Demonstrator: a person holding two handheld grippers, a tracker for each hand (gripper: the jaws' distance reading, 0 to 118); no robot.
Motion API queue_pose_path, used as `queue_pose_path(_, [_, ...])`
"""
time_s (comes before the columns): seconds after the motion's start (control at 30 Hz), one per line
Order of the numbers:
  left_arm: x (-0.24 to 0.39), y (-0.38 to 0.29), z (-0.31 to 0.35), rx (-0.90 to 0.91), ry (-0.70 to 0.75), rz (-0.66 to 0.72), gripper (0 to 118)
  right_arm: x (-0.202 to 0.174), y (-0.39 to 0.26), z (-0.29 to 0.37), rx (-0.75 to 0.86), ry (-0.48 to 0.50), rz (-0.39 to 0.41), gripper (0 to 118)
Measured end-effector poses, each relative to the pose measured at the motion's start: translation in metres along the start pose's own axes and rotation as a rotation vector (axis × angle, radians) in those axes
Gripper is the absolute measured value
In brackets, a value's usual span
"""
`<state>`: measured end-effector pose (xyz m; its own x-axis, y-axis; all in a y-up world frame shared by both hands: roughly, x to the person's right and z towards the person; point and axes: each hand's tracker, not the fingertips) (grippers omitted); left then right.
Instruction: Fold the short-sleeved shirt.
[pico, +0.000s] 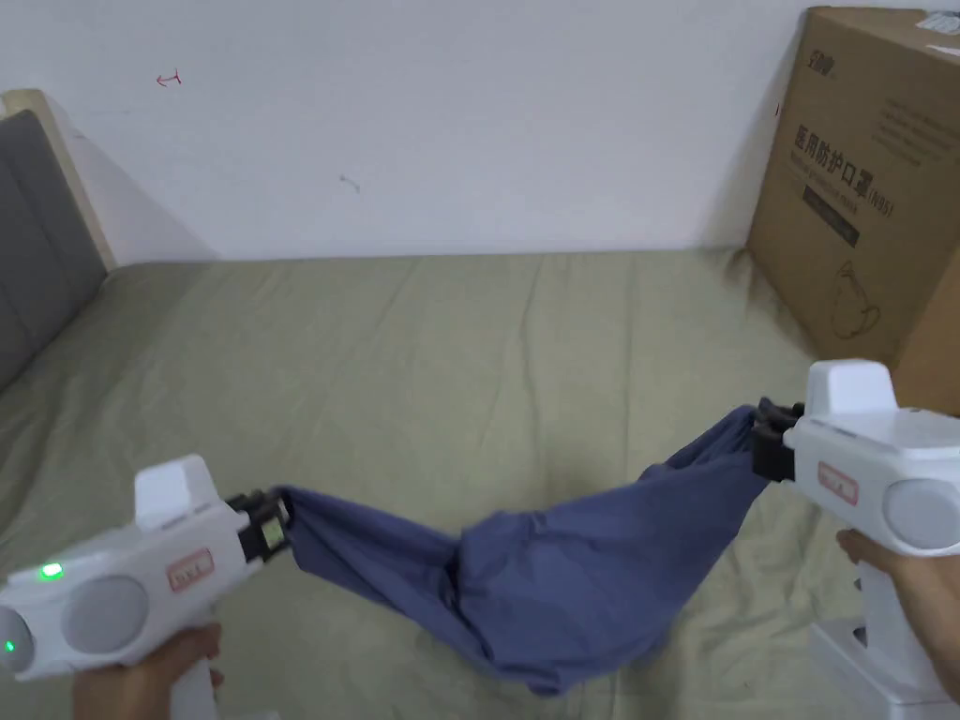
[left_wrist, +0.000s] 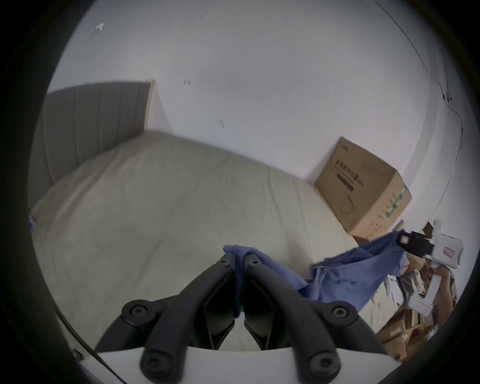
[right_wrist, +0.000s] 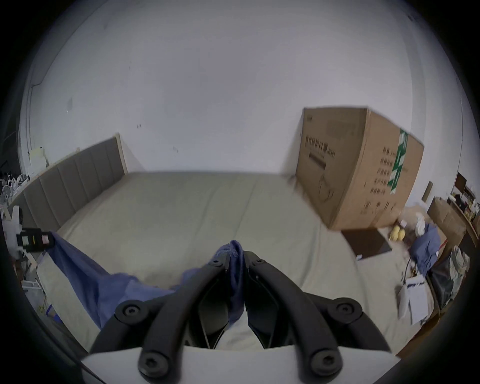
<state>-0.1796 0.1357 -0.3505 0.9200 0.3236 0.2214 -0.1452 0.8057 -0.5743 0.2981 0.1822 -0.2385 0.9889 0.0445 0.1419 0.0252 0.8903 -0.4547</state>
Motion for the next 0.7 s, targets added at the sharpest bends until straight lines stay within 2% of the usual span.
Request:
queue_pose_path(0.3, [0.003,0.134,0.010,0.191,0.109,-0.107,2,0.014,0.096,0.025,0.175,-0.065,0.031,8])
queue_pose_path(0.6, [0.022,0.224,0.003,0.255,0.179,-0.142,2,0.034,0.162,0.011,0.271,-0.104,-0.035,8])
queue_pose_path(0.7, [0.007,0.246,-0.009,0.275,0.193,-0.126,2,0.037,0.177,0.003,0.294,-0.102,-0.048,8])
